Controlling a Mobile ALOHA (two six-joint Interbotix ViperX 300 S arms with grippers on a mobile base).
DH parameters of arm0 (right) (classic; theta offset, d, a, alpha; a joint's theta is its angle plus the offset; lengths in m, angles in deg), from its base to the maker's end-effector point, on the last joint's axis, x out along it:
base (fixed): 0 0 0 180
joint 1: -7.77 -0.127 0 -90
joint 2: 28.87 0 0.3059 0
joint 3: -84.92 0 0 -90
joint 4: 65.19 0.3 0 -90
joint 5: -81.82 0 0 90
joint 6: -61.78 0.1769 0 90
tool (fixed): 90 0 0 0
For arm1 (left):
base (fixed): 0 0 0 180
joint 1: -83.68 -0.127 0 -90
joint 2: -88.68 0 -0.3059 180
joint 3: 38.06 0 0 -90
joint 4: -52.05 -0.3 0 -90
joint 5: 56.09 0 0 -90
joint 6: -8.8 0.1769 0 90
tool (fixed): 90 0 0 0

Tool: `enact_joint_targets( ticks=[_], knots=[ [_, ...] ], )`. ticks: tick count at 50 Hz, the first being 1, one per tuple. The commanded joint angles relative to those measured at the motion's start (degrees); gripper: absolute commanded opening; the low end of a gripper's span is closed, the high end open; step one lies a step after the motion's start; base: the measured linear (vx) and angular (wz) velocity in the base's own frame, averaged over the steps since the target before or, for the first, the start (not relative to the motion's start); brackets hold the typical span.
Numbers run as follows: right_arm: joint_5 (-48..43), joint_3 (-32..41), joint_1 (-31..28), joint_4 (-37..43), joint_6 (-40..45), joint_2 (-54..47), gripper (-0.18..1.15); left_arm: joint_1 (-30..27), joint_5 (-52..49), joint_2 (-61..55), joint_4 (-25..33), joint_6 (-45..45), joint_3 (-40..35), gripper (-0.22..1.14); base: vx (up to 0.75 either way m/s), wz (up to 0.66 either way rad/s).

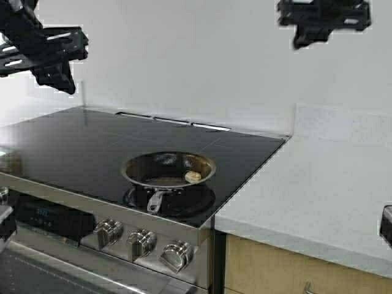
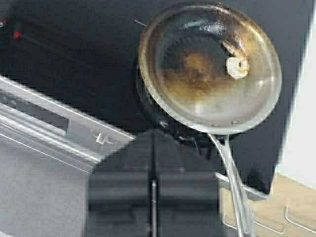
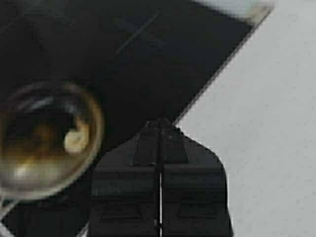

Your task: Add oil to the pan and cook the shrimp and serve it

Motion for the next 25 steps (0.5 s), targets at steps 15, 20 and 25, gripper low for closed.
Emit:
enact_joint_targets(
  ticks=[15, 20, 25],
  knots=[
    [-0.09, -0.53, -6.42, -0.18, 0.00, -0.44, 0.05, 0.00, 22.41, -12.83, 4.66, -0.70, -0.97, 1.06, 0.00, 0.00],
    [-0.09, -0.53, -6.50, -0.18, 0.00, -0.44, 0.05, 0.00, 28.65, -17.84, 8.53, -0.62, -0.97, 0.98, 0.00, 0.00],
    [0.00, -0.35, -6.59, -0.18, 0.09, -0.44, 0.05, 0.00, 34.72, -23.82, 12.48, -0.53, -0.88, 1.01, 0.00, 0.00]
  ],
)
